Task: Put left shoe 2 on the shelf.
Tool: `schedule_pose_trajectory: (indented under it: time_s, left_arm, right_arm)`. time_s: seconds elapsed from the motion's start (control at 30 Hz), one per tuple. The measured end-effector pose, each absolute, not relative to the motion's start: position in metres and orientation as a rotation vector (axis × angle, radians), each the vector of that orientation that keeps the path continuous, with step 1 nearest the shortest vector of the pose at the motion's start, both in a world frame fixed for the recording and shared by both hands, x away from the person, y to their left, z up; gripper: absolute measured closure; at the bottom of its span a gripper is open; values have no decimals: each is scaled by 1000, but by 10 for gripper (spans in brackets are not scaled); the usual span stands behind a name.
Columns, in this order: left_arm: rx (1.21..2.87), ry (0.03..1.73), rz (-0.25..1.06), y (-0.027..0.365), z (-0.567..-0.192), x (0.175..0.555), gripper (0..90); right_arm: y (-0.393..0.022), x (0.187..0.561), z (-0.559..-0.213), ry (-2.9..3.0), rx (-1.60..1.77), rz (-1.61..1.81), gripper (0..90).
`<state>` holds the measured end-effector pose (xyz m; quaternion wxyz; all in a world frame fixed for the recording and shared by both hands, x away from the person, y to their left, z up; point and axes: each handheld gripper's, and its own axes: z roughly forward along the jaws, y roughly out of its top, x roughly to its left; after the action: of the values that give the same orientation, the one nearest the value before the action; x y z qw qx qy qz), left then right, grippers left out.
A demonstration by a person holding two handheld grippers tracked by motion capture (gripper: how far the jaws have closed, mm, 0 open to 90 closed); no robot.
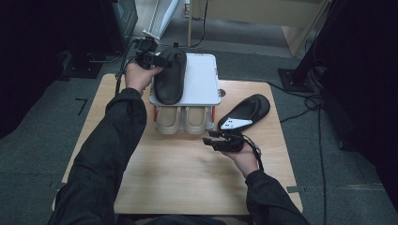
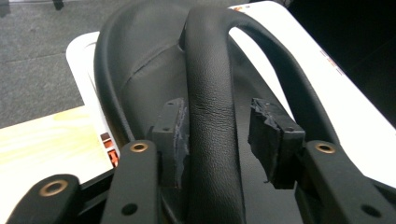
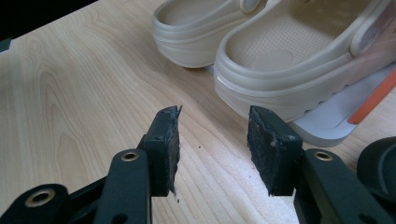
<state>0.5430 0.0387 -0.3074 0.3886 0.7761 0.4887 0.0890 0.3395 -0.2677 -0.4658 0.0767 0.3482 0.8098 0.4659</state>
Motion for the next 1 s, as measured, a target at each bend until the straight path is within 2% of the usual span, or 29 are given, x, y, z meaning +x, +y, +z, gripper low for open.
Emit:
schedule_pose_trajectory:
  time_s: [0.33,1.0]
  left_arm:
    - [1969,1206,220,69,-301,520,476]
    - [1998,1165,253,117,-328,470,468]
  right_arm:
    - [-278,342,-463,2385,1092,1402,531]
    - [-324,362,-465,2265,1204,1325,527]
